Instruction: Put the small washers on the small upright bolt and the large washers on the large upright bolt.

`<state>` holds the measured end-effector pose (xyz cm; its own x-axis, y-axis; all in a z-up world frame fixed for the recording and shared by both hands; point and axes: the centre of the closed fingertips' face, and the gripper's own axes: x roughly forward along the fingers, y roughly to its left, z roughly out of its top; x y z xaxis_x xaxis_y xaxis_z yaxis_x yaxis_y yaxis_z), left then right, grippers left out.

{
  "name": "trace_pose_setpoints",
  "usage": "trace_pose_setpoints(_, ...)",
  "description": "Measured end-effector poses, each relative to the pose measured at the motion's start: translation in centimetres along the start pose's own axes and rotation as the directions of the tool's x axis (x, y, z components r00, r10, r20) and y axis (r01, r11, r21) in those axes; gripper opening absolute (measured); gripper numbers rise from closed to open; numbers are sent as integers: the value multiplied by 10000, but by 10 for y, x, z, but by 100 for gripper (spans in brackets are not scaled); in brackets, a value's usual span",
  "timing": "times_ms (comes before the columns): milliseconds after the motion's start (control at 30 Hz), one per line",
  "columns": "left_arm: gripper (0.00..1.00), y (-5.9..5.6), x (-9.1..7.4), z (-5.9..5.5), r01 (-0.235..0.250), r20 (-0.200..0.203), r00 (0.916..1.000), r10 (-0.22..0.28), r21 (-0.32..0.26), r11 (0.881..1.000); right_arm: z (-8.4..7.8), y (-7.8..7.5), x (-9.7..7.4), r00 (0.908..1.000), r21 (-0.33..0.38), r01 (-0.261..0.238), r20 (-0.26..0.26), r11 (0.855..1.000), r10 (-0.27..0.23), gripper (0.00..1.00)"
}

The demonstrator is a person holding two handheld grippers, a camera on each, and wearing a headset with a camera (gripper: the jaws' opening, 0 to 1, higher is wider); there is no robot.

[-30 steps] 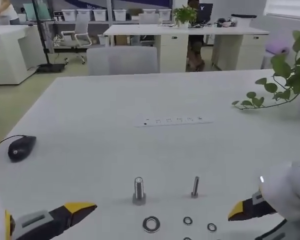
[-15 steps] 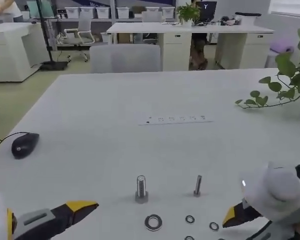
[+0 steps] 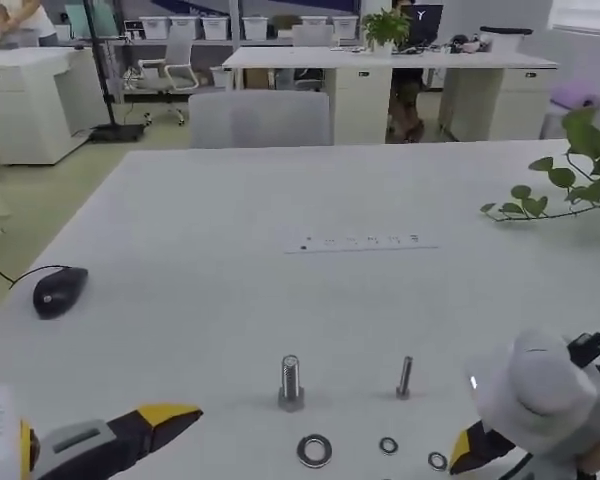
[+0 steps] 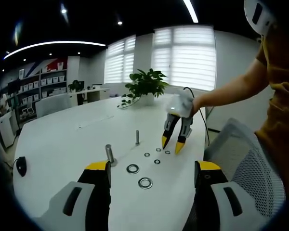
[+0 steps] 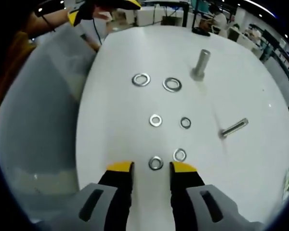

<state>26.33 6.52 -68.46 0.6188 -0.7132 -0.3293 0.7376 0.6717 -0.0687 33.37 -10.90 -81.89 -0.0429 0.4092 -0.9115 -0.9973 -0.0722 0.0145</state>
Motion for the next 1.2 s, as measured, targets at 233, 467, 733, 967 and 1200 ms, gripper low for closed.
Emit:
trace_pose_setpoints(233, 70, 0, -1, 1, -22, 0, 10000, 22, 29, 10000, -1, -1, 2, 9998, 7, -126, -134, 9999, 126, 27)
trace_pose_setpoints(467, 70, 0, -2, 3, -57, -8, 10000, 57, 45, 10000, -1, -2, 3, 9997, -53, -152, -205, 9999, 150, 24)
trace_pose_setpoints(733, 70, 1, -2, 1, -112, -19, 9999, 112, 25, 9999, -1, -5, 5, 9990, -608, 5, -451, 9981, -32, 20)
trace_pose_setpoints(967, 70, 3, -2, -1, -174, -25, 9998, 174, -1, 9998, -1, -3, 5, 9986, -867, -33, -522, 9962, -12, 19)
trace_pose_setpoints(1200, 70, 3, -3, -2, -191, -44, 9998, 191, 7, 9998, -2, -4, 5, 9986, -925, 17, -519, 9957, -65, 15)
